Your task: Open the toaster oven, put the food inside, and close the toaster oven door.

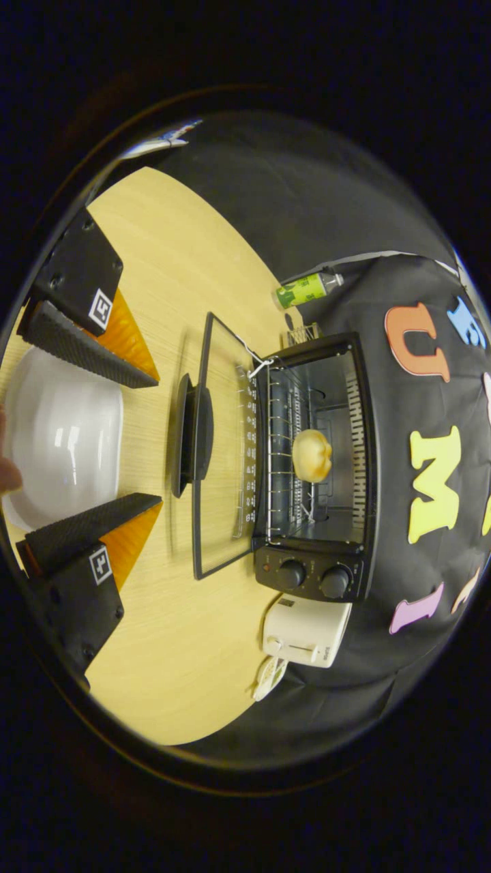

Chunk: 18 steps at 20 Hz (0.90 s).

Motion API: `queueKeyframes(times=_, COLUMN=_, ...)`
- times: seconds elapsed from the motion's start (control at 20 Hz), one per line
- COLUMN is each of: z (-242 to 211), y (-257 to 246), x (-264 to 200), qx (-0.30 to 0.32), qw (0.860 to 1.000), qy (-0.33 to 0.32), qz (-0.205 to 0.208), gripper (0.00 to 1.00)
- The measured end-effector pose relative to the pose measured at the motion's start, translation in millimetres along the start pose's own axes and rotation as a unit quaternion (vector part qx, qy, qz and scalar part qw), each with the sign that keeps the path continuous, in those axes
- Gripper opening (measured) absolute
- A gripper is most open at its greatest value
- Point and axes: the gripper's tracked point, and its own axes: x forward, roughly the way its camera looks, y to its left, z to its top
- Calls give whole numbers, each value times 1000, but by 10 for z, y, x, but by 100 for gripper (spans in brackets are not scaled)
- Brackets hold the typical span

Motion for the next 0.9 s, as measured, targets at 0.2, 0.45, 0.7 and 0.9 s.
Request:
queueKeyframes(times=0.2, z=8, y=-5, x=141, qx=1, qw=1000, qy=19, qz=-8, gripper=99)
queueKeyframes(times=0.45, z=-14, y=4, x=251, qx=25, qw=999, qy=38, qz=-7, gripper=100)
queueKeyframes(times=0.7, z=15, y=-8, x=289, qx=25, qw=999, qy=40, qz=-16, gripper=99)
queueKeyframes(times=0.9, z=35, y=2, x=291, qx=28, qw=999, qy=34, qz=-19, gripper=99)
